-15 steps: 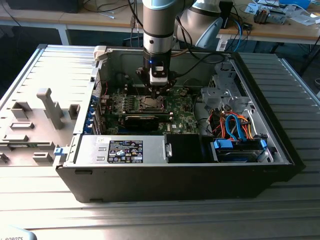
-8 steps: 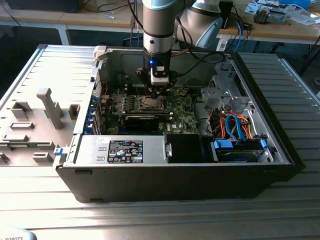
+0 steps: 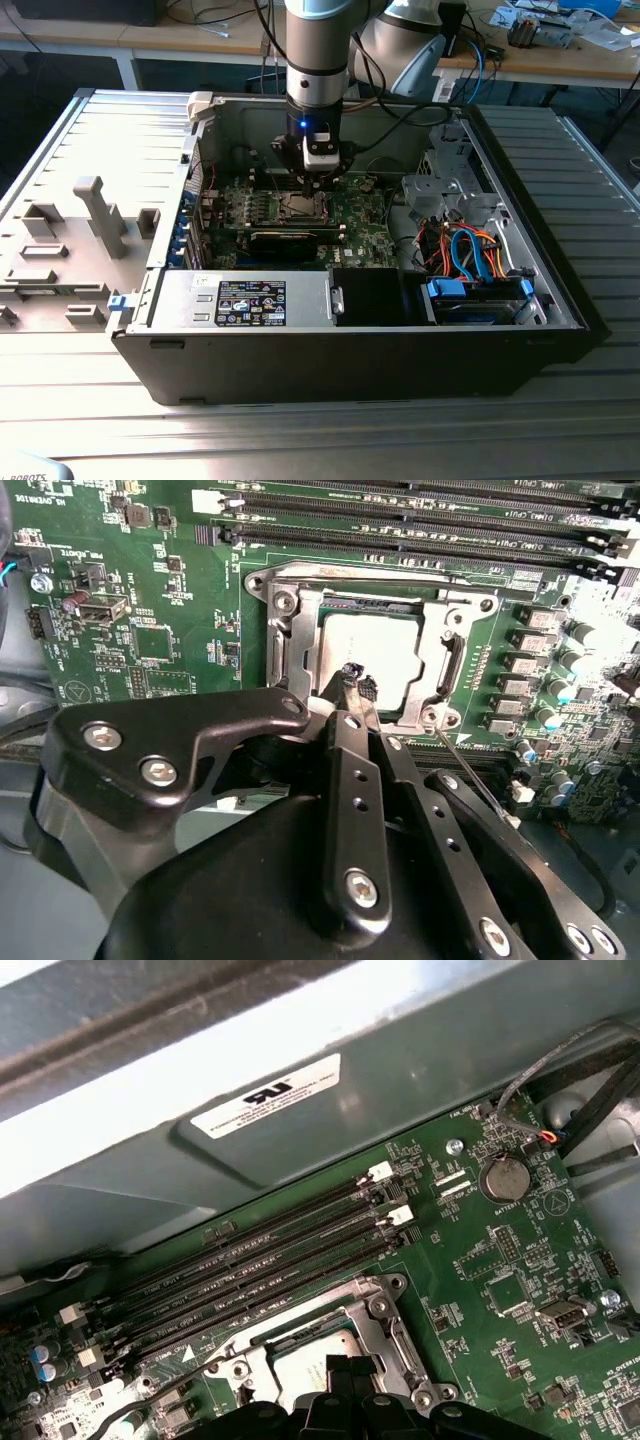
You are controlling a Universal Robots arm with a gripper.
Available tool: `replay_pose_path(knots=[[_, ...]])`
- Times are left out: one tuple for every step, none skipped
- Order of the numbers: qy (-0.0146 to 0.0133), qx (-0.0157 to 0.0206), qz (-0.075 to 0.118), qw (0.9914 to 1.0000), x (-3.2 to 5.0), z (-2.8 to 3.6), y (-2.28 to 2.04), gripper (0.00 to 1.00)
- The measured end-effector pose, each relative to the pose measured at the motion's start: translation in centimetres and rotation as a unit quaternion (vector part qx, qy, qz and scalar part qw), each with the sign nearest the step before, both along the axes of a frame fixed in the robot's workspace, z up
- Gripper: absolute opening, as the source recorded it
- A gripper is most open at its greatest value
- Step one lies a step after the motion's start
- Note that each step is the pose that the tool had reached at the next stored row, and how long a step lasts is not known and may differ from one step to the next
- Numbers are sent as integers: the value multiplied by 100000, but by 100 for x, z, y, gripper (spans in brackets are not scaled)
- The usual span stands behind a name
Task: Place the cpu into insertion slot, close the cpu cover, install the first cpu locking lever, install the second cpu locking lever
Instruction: 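Install the first cpu locking lever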
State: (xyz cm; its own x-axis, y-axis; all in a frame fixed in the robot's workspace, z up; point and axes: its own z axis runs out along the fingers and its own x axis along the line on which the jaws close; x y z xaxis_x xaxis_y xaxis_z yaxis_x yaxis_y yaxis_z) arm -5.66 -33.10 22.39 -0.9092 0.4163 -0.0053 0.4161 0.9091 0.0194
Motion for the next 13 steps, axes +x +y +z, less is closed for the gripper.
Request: replay_pose_path(knots=[[-4,1,293,100000,0,0,0,11],[-4,-1,449,99999,0,0,0,11],[-6,-1,647,99998,0,0,0,11],[-11,-1,968,99995,0,0,0,11],[-9,0,1134,99994,0,0,0,11],[-12,-1,1275,99992,0,0,0,11],[-9,-3,1311,99991,0,0,0,11],[-9,-2,1344,99991,0,0,0,11],[-11,-2,1392,99990,0,0,0,11],[-11,0,1542,99988,0,0,0,11],[-8,0,1621,99987,0,0,0,11],[-11,0,1776,99984,0,0,0,11],[-10,0,1956,99981,0,0,0,11]])
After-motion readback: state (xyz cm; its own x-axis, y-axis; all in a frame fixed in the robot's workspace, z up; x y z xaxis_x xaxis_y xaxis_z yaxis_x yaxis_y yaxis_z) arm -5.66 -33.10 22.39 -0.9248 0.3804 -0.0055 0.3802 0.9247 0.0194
